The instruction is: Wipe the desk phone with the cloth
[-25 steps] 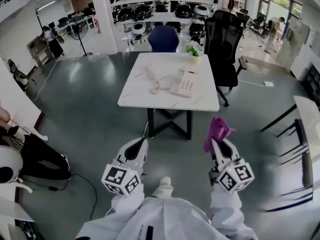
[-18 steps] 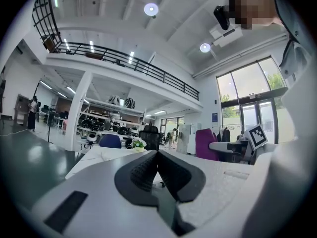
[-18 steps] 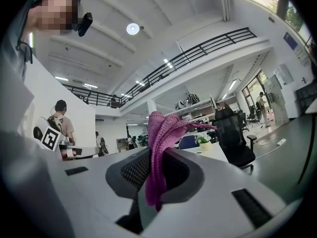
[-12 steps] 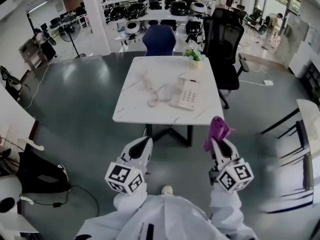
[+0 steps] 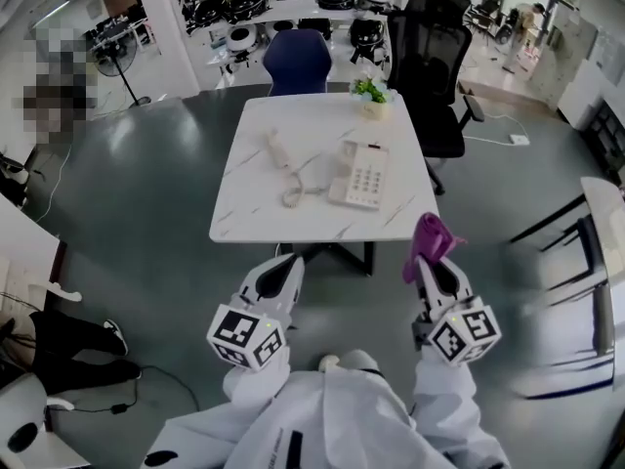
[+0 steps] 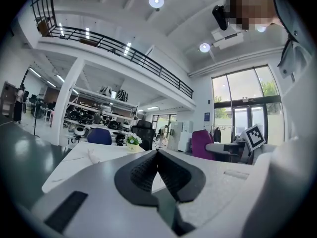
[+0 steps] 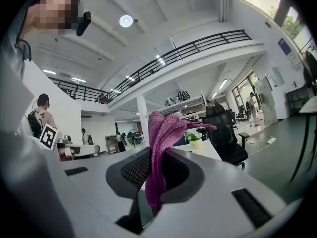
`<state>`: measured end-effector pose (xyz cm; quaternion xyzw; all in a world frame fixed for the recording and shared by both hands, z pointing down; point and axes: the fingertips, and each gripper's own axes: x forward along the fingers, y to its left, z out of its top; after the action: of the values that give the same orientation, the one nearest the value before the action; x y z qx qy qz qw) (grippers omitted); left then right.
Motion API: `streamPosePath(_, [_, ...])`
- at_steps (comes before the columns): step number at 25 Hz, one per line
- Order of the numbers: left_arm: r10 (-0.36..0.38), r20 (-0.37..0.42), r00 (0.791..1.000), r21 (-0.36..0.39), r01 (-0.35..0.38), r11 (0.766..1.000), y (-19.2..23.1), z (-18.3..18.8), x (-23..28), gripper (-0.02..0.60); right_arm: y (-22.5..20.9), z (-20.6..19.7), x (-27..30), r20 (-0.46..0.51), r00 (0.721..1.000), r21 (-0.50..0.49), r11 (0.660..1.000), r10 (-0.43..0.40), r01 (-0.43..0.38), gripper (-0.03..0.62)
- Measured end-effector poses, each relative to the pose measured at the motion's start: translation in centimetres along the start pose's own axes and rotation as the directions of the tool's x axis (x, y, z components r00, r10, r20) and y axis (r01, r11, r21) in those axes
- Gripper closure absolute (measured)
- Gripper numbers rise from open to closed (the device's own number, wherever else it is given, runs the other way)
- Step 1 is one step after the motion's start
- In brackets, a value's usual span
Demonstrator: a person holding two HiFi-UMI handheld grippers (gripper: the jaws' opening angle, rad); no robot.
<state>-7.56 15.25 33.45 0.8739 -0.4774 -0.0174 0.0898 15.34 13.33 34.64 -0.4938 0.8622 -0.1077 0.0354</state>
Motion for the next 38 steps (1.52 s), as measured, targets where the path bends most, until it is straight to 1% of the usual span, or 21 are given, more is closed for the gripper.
streamPosePath(7, [-0.026,-0.036,0.999,-0.032,0.025,0.999,0.5,-1.2,2.4,0.584,-1.8,-0.4,1.4,-0.028,0.999,0.015,0.999,-0.032,0.032,0.554])
streamPosePath(10, [-0.019,-0.049,0.999,-0.044,0.017,0.999,1.4,-1.2,3.3,0.584,-2.5,-0.2,2.6,-0.034,0.999,0.021,0.999,-0.035,0.036,0.554])
streamPosePath(14, [-0.002,-0.06,0.998,-0.05,-0.001,0.999,3.5,-1.1,5.6,0.584,-4.1,-0.2,5.6,-0.047,0.998,0.033,0.999,-0.032,0.033,0.554])
streamPosePath(18, [0.002,-0.063,0.998,-0.046,-0.005,0.999,5.4,-1.0,9.0,0.584,-6.2,0.1,9.4,-0.052,0.998,0.028,0.999,-0.02,0.021,0.554])
streamPosePath(25, [0.015,-0.065,0.998,-0.067,-0.019,0.998,8.0,-0.6,14.7,0.584,-9.9,0.4,14.7,-0.077,0.997,0.034,0.999,0.0,0.003,0.554])
streamPosePath(30, [0.032,-0.069,0.997,-0.074,-0.038,0.997,9.8,-0.5,17.4,0.583,-11.9,1.0,17.8,-0.075,0.997,0.041,0.999,0.017,-0.014,0.554])
streamPosePath(38, [0.067,-0.072,0.995,-0.093,-0.073,0.993,12.3,-0.6,20.9,0.583,-15.1,0.7,22.1,-0.106,0.994,0.042,0.999,0.021,-0.016,0.554])
